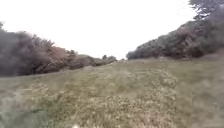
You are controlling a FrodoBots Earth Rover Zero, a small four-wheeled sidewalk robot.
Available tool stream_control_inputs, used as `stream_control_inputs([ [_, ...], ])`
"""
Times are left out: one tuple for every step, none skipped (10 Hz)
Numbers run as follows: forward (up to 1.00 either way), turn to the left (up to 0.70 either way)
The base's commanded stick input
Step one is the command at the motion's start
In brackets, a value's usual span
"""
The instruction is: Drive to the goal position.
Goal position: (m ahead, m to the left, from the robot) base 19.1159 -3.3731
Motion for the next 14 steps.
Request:
stream_control_inputs([
  [0.85, 0.01],
  [0.85, 0.01],
  [0.85, 0.01],
  [0.85, 0.01],
  [0.85, 0.01],
  [0.85, 0.01],
  [0.85, 0.01],
  [0.85, 0.01],
  [0.85, 0.01],
  [0.85, 0.01],
  [0.85, 0.01],
  [0.85, 0.01],
  [0.85, 0.01],
  [0.85, 0.01],
])
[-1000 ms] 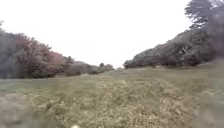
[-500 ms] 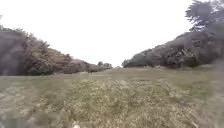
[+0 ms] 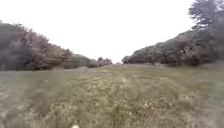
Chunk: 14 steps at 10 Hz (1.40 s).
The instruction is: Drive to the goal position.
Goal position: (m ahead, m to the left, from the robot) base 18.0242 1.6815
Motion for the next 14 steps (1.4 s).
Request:
stream_control_inputs([
  [0.85, 0.01],
  [0.85, 0.01],
  [0.85, 0.01],
  [0.85, 0.01],
  [0.85, 0.01],
  [0.85, 0.01],
  [0.85, 0.01],
  [0.85, 0.01],
  [0.85, 0.01],
  [0.85, 0.01],
  [0.85, 0.01],
  [0.85, 0.01],
  [0.85, 0.01],
  [0.85, 0.01],
])
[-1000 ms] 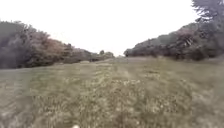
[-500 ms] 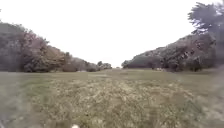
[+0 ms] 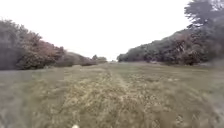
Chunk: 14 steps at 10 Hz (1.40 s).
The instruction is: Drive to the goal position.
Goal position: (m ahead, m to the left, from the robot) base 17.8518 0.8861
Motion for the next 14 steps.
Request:
stream_control_inputs([
  [0.85, 0.01],
  [0.85, 0.01],
  [0.85, 0.01],
  [0.85, 0.01],
  [0.85, 0.01],
  [0.85, 0.01],
  [0.85, 0.01],
  [0.85, 0.01],
  [0.85, 0.01],
  [0.85, 0.01],
  [0.85, 0.01],
  [0.85, 0.01],
  [0.85, 0.01],
  [0.85, 0.01],
])
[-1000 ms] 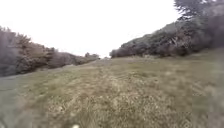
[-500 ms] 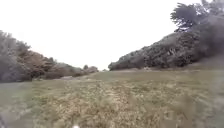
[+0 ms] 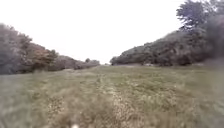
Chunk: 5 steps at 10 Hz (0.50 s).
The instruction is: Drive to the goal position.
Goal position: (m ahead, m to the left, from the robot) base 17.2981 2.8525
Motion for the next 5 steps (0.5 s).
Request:
stream_control_inputs([
  [0.85, 0.01],
  [0.85, 0.01],
  [0.85, 0.01],
  [0.85, 0.01],
  [0.85, 0.01],
])
